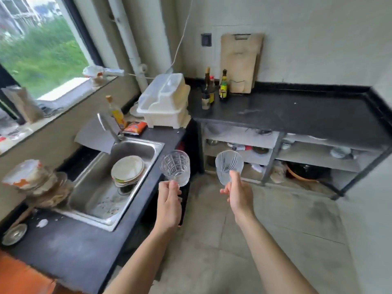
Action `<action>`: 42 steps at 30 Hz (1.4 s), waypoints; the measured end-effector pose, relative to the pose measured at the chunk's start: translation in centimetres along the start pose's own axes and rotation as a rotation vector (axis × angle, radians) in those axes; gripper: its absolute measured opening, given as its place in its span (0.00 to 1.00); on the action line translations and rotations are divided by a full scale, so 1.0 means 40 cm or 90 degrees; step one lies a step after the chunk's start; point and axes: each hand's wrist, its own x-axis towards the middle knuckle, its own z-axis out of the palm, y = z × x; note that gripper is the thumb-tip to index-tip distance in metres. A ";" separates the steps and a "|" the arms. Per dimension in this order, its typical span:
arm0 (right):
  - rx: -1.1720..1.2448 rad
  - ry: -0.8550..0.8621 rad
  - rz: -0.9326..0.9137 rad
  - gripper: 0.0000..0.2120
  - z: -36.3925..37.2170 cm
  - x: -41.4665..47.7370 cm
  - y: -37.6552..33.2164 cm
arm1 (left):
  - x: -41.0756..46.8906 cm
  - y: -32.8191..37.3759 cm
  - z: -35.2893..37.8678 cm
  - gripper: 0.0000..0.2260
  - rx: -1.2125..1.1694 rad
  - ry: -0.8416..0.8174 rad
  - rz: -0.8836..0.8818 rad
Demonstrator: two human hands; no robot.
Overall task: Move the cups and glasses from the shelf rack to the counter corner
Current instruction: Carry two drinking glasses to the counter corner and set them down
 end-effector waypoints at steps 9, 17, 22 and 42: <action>0.045 0.156 0.033 0.30 -0.391 0.284 -0.035 | 0.082 0.070 0.507 0.15 0.016 -0.173 0.024; 0.003 0.269 0.083 0.26 -0.701 0.637 -0.057 | 0.246 0.096 1.019 0.14 -0.017 -0.307 -0.016; -0.015 0.310 0.109 0.25 -0.890 0.860 -0.162 | 0.361 0.179 1.336 0.14 -0.033 -0.387 -0.034; 0.048 0.285 0.155 0.23 -1.452 1.748 -0.404 | 0.677 0.397 2.330 0.12 0.025 -0.412 -0.094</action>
